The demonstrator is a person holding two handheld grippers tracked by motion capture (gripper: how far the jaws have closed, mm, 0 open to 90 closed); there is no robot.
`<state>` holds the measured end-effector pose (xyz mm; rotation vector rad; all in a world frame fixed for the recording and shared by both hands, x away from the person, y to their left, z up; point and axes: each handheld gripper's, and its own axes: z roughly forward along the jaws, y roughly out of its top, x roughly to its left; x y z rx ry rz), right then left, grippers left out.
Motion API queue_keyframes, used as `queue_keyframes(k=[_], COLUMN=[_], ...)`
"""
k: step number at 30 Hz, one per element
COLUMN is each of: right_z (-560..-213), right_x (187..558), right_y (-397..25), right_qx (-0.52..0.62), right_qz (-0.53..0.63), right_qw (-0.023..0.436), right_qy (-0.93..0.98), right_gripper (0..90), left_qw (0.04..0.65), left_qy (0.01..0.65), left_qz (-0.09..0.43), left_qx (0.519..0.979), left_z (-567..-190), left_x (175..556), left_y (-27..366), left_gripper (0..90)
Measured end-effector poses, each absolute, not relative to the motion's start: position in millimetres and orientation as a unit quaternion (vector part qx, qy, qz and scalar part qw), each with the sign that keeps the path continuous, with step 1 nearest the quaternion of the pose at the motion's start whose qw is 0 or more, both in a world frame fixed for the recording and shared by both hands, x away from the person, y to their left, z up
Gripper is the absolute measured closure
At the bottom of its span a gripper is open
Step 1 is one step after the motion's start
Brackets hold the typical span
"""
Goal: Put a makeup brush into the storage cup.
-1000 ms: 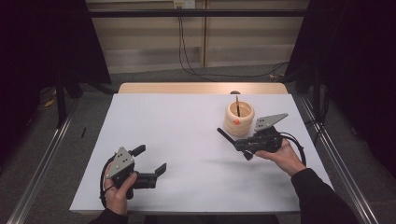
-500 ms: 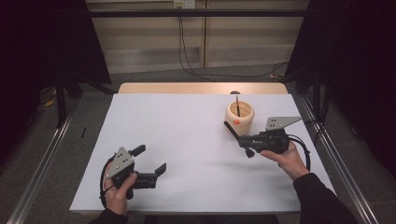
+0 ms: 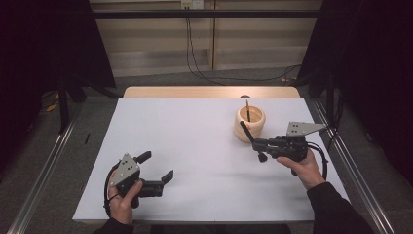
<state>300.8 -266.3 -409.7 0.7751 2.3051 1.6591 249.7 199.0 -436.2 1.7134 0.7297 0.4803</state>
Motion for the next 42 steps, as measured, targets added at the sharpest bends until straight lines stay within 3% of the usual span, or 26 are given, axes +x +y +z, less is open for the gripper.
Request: queue_keyframes(k=[16,42], right_z=[-402,-402], right_x=[287,265], right_y=[-272,-253], right_qx=[0.259,0.230], right_qz=[0.589,0.585], right_qw=[0.113,0.089], right_qy=[0.757,0.772], right_gripper=[78.3,78.3], left_qw=[0.572,0.576], left_qy=[0.317,0.316], left_qz=[0.206,0.209], left_qx=[0.728,0.725], left_z=[-436,-435], left_x=[249,249], left_y=[199,199], left_gripper=[1.1,1.2])
